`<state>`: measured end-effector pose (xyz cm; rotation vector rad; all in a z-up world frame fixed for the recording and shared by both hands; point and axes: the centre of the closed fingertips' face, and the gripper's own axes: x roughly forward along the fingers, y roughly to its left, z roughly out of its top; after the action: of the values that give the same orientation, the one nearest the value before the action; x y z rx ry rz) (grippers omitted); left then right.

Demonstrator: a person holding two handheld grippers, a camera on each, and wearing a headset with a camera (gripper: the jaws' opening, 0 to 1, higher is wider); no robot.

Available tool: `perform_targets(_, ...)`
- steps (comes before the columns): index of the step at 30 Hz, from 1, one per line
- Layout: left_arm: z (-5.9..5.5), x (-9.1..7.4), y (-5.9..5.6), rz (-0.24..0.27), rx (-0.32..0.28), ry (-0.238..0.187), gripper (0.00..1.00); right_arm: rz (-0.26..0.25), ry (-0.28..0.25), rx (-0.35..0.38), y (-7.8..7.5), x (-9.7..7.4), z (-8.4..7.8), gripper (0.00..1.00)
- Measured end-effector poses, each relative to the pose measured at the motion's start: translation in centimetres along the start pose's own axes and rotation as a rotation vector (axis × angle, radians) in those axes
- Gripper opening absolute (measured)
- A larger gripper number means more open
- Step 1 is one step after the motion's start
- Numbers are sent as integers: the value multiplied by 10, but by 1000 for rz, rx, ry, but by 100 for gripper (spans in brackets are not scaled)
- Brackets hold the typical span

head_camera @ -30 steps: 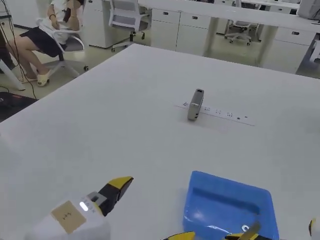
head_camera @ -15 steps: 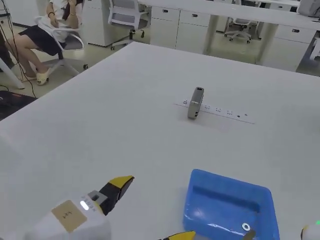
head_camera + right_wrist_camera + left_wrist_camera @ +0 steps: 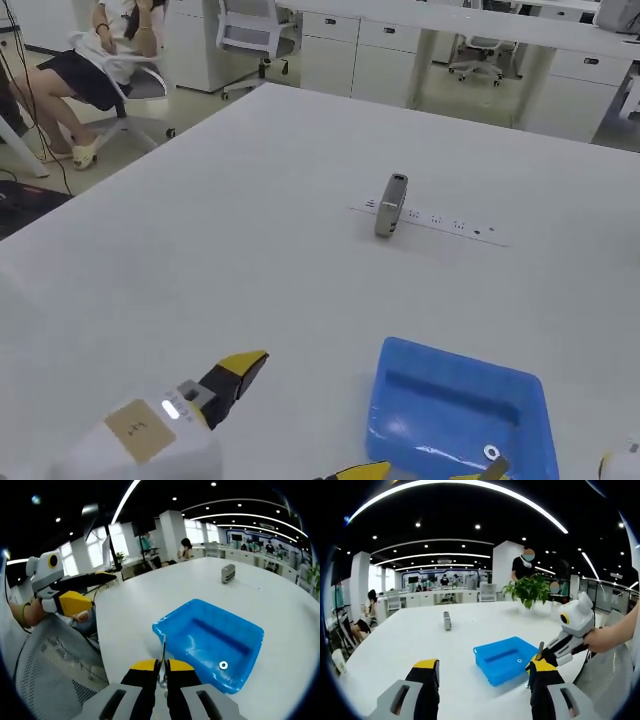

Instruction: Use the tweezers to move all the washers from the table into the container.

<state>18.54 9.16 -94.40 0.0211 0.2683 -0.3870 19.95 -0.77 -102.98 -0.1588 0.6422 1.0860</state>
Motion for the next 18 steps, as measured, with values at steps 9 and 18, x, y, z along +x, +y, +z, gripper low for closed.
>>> perform_targets(9, -1, 0, 0, 0, 0, 5, 74, -5, 4, -42, 3, 1, 0, 3)
perform_targets(18, -2, 0, 0, -3, 3, 9, 74, -22, 5, -64, 1, 0, -1, 3)
